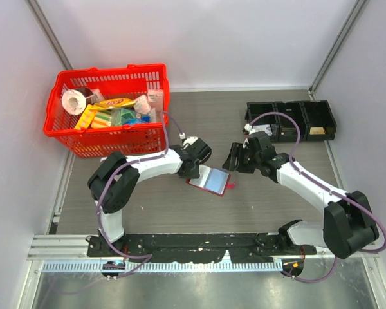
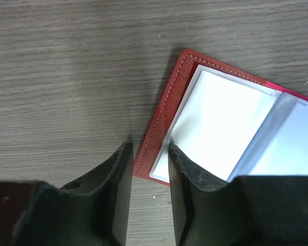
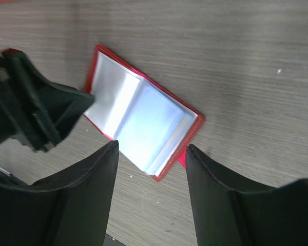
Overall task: Take the credit cards out of the card holder
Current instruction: Open the card holder at the center of the board, then remove the credit card from the card holder.
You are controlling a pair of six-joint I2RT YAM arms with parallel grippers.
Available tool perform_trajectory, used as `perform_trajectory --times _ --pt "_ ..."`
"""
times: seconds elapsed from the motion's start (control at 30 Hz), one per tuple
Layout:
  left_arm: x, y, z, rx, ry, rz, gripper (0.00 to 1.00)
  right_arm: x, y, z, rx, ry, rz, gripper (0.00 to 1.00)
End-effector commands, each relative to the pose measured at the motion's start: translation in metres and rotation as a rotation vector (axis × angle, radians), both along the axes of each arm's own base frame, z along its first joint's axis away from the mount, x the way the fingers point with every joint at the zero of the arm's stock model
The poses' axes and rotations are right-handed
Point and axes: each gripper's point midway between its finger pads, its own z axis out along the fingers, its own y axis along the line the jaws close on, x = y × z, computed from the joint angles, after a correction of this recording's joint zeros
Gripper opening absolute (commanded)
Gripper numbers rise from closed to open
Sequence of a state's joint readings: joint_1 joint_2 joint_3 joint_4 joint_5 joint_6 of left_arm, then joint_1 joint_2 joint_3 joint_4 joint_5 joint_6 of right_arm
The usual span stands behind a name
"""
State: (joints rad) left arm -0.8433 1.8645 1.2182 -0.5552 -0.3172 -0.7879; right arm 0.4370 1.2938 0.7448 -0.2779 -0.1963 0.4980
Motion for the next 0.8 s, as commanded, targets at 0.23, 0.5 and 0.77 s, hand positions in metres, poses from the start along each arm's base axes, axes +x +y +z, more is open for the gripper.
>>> perform_trajectory --times 0.23,0.5,0.77 --pt "-0.015 -0.015 0.005 -0.142 0.043 0.039 0.33 0.012 0.027 0.022 0.168 -0.001 -0.074 0.68" --pt "-0.020 -0.020 0.003 -0.185 0.068 0.061 0.31 0.008 0.033 -0.004 0.210 0.057 -0.117 0.66" --pt "-0.021 -0.021 0.003 -0.197 0.071 0.068 0.31 0.003 0.030 -0.030 0.185 0.125 -0.143 0.64"
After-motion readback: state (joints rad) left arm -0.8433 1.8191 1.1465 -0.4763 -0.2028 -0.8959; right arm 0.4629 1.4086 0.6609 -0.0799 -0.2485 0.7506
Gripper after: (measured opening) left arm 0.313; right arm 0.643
